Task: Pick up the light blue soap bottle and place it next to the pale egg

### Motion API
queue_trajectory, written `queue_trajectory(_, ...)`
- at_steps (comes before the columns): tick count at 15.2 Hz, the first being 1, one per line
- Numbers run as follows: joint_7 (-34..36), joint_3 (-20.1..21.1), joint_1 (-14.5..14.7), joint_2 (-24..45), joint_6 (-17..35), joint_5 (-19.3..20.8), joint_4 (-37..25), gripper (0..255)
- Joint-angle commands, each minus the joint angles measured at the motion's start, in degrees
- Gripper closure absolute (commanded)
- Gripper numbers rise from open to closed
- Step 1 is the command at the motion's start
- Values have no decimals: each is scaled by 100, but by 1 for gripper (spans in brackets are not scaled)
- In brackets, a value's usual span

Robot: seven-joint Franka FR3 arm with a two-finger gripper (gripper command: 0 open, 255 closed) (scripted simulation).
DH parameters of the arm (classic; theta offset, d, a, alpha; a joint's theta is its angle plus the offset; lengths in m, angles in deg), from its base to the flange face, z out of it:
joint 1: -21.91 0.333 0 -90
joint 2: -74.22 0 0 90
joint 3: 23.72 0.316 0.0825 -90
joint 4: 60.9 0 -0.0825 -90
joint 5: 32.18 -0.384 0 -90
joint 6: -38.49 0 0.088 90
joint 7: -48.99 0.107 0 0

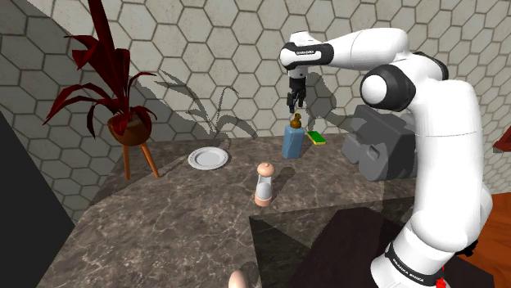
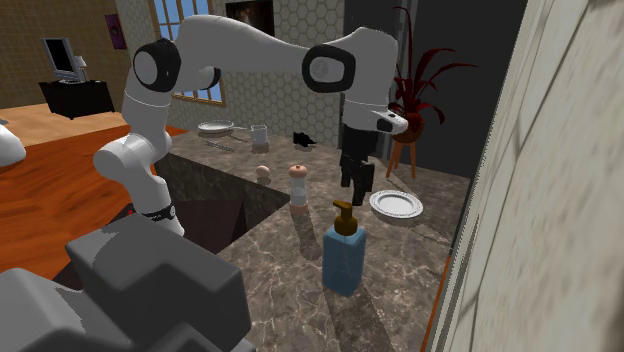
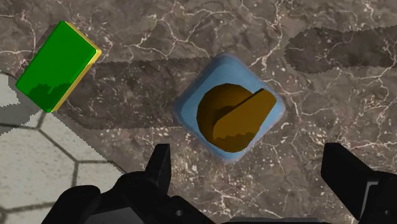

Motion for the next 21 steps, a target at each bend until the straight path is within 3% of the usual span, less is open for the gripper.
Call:
queue_trajectory(1, -36, 10, -45, 178, 13, -41, -161, 0)
queue_trajectory(7, -36, 10, -30, 136, 465, -35, 333, 0)
queue_trajectory(15, -36, 10, -30, 137, 464, -35, 330, 0)
queue_trajectory(16, -36, 10, -30, 137, 464, -35, 330, 255)
queue_trajectory(21, -36, 10, -30, 137, 464, -35, 330, 255)
